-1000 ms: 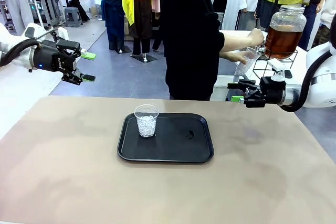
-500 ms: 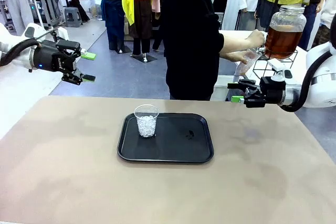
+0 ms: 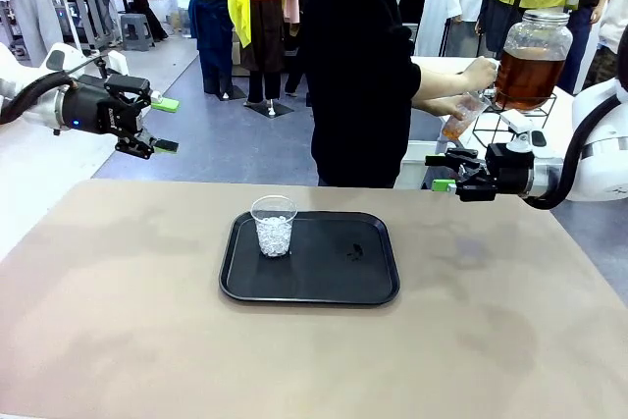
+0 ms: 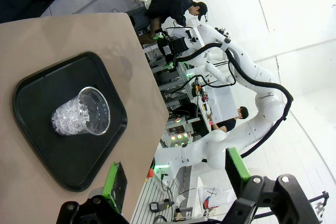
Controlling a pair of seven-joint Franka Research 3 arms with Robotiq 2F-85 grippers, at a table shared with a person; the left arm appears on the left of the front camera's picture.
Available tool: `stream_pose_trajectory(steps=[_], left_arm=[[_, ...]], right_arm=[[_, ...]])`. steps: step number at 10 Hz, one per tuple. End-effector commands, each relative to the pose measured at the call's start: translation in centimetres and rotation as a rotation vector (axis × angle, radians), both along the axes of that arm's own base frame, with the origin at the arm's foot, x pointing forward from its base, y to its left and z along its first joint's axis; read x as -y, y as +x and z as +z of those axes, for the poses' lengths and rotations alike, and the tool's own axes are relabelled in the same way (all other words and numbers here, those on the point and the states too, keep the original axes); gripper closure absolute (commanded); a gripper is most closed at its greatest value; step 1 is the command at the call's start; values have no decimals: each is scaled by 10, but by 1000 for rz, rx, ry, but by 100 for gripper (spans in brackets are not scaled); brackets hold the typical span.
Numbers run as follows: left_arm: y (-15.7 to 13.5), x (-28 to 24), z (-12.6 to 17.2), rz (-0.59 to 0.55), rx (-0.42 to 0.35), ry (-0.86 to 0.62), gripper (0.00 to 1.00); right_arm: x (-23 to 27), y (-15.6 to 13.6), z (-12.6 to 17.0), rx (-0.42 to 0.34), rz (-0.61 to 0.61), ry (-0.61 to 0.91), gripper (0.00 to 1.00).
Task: Pour the drink into the iced cup.
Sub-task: Pick up the iced cup indicated by the human and present it to them.
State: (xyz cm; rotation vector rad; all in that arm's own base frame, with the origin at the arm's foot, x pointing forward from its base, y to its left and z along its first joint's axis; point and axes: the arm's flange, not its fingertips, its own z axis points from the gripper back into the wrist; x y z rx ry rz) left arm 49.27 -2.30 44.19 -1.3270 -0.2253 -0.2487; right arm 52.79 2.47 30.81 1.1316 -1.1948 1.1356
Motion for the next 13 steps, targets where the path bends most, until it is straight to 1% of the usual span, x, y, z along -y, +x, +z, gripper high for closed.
stream_pose_trajectory(steps=[1,13], left_arm=[[0,0,2,-2,10,-1,0],[0,0,2,-2,10,-1,0]], right_arm=[[0,4,3,3,2,0,0],[0,4,3,3,2,0,0]])
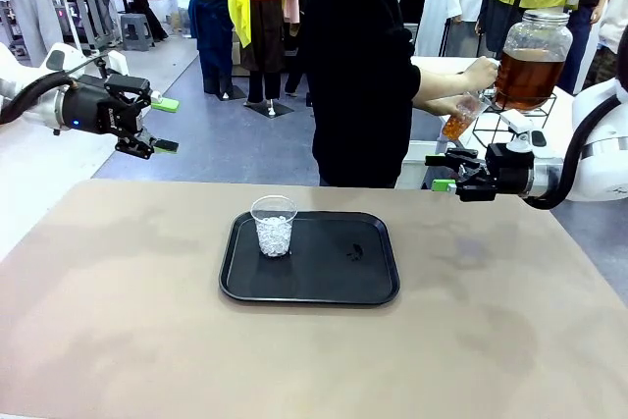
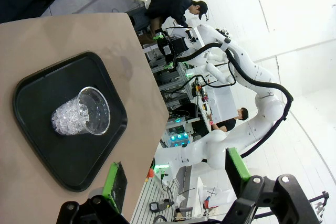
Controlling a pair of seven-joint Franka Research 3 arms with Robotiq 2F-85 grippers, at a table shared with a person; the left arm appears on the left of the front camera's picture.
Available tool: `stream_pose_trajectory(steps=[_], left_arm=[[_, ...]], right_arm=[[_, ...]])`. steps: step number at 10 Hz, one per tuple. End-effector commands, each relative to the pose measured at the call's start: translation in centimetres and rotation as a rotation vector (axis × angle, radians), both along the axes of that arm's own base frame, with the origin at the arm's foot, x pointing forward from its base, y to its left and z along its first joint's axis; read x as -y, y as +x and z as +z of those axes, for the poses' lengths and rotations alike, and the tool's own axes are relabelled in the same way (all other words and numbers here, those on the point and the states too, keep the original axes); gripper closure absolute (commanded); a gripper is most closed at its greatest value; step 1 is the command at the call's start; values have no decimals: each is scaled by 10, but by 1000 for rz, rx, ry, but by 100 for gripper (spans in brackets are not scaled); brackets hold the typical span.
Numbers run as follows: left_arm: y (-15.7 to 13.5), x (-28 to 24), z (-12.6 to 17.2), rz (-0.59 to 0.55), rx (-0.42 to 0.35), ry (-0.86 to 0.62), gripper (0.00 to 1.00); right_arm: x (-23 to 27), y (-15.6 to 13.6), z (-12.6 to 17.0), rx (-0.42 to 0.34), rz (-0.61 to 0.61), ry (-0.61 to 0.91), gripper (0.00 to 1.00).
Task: Pour the drink into the iced cup.
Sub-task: Pick up the iced cup indicated by the human and present it to them.
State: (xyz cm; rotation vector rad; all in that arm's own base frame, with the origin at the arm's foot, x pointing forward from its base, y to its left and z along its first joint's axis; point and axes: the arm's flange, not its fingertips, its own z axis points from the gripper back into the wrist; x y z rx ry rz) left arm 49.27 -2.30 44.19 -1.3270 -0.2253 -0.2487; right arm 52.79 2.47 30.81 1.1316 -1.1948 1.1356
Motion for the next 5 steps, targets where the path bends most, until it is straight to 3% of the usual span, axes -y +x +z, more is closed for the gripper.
stream_pose_trajectory(steps=[1,5], left_arm=[[0,0,2,-2,10,-1,0],[0,0,2,-2,10,-1,0]], right_arm=[[0,4,3,3,2,0,0],[0,4,3,3,2,0,0]])
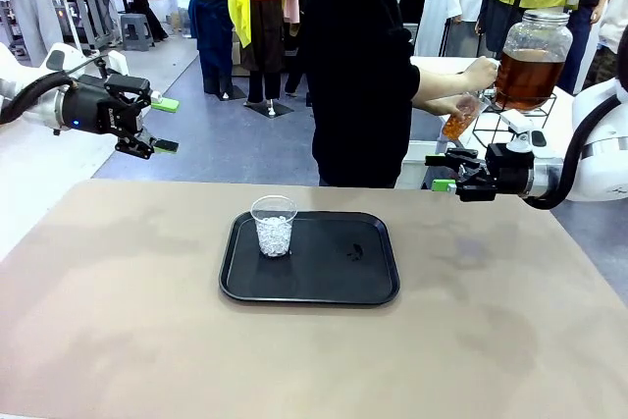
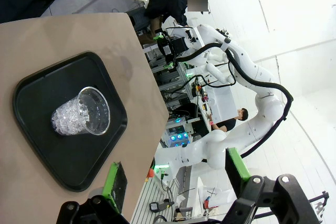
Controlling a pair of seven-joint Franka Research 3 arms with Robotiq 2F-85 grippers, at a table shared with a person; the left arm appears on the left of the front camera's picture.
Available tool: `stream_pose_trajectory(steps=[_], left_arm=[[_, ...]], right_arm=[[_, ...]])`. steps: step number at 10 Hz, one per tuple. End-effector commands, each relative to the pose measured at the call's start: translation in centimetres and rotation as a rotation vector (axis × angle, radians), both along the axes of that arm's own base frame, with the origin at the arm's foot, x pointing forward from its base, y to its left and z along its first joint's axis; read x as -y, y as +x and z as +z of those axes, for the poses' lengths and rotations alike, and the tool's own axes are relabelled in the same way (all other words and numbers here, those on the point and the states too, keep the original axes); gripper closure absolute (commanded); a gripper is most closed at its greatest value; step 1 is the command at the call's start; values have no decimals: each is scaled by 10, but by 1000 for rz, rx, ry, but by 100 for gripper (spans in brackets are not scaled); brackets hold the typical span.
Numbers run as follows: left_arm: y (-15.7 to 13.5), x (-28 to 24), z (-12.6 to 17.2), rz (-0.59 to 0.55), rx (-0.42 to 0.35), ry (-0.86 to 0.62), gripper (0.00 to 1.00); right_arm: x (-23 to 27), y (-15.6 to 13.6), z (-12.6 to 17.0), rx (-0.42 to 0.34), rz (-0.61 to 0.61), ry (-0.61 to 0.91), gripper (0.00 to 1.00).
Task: Pour the drink into the iced cup.
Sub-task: Pick up the iced cup indicated by the human and present it to them.
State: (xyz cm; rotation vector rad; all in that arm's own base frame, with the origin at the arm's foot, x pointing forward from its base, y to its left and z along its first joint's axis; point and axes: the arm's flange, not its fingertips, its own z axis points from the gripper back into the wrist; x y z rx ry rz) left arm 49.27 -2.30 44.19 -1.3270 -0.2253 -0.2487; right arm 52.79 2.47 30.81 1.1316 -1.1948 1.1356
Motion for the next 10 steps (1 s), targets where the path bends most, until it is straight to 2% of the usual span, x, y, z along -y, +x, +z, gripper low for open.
stream_pose_trajectory(steps=[1,10], left_arm=[[0,0,2,-2,10,-1,0],[0,0,2,-2,10,-1,0]], right_arm=[[0,4,3,3,2,0,0],[0,4,3,3,2,0,0]])
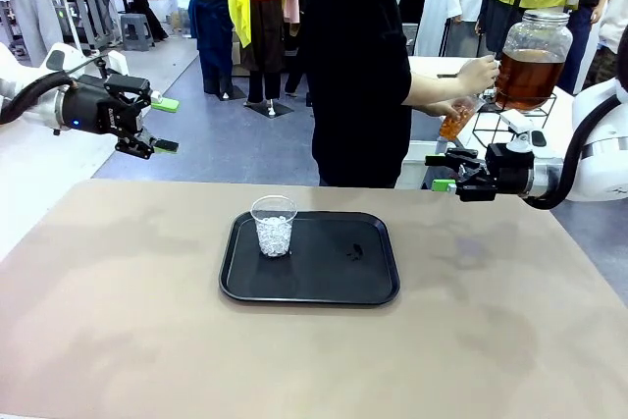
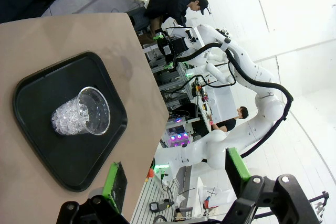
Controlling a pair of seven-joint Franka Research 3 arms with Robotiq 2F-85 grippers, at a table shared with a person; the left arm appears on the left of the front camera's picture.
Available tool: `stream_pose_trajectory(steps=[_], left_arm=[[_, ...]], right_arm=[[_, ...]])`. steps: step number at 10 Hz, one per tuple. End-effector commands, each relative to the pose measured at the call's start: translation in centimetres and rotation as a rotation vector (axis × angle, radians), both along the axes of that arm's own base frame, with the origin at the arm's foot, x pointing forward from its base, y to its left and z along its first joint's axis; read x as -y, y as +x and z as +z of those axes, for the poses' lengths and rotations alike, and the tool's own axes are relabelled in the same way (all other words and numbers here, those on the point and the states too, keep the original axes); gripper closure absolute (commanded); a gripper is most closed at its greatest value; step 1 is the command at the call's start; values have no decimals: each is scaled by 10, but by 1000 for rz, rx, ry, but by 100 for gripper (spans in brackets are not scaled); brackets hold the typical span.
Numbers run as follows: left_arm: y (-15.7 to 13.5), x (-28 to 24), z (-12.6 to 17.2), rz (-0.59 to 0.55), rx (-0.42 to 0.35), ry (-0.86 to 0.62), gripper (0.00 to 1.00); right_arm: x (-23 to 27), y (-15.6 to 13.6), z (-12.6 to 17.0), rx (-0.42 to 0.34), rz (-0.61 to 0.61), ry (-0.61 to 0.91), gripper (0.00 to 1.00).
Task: Pour the drink into the iced cup.
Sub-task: Pick up the iced cup indicated by the human and present it to them.
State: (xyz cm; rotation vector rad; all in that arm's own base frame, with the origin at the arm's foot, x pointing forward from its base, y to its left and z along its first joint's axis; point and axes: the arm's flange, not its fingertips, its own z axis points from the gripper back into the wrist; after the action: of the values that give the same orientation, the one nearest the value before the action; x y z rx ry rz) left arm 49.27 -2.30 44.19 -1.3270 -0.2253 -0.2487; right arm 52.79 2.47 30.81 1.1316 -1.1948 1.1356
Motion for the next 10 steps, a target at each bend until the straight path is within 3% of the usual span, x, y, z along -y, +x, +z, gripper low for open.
stream_pose_trajectory(steps=[1,10], left_arm=[[0,0,2,-2,10,-1,0],[0,0,2,-2,10,-1,0]], right_arm=[[0,4,3,3,2,0,0],[0,4,3,3,2,0,0]])
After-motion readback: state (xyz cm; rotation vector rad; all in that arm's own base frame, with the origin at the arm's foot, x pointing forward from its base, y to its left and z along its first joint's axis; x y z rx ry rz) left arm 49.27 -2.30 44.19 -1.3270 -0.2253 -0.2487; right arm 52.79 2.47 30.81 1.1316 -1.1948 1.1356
